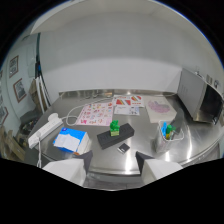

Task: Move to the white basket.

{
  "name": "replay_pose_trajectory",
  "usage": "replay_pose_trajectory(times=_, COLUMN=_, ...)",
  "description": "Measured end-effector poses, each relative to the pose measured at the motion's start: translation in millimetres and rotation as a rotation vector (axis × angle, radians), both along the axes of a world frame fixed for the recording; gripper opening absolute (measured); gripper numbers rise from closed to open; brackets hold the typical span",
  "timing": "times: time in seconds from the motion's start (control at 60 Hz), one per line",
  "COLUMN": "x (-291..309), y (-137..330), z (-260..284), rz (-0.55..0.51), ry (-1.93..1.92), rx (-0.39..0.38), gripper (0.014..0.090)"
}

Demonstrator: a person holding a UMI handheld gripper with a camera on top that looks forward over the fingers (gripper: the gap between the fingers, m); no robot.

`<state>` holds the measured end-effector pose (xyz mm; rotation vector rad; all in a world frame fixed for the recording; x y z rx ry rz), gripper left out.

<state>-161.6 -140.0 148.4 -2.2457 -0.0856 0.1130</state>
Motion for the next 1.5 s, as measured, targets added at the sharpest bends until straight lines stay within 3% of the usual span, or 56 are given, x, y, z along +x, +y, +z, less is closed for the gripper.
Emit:
replay_pose_trajectory(times=0.333, x=21, y=-10, z=-13, rz=-0.008, ry=-0.017, rx=-0.021, gripper=0.0845)
replay_pose_trajectory(times=0.583, x=92, y=-38, z=-47, rz=-0.027, ry=-0.077, rx=-0.085, gripper=0.0844)
replay_pose_trajectory(times=0.8, x=159, y=-39, z=-64, rz=-0.080, ry=-0.122, rx=-0.093, gripper=0.0843)
replay_pose_trajectory(times=1.067, x=198, y=-10, z=-85, rz=-0.113, ry=-0.128, rx=-0.107, gripper=0.0843)
replay_pose_trajectory(times=1.5, x=204, y=52, z=-108, rz=-0.091, ry=-0.130, rx=-0.127, gripper=0.0841)
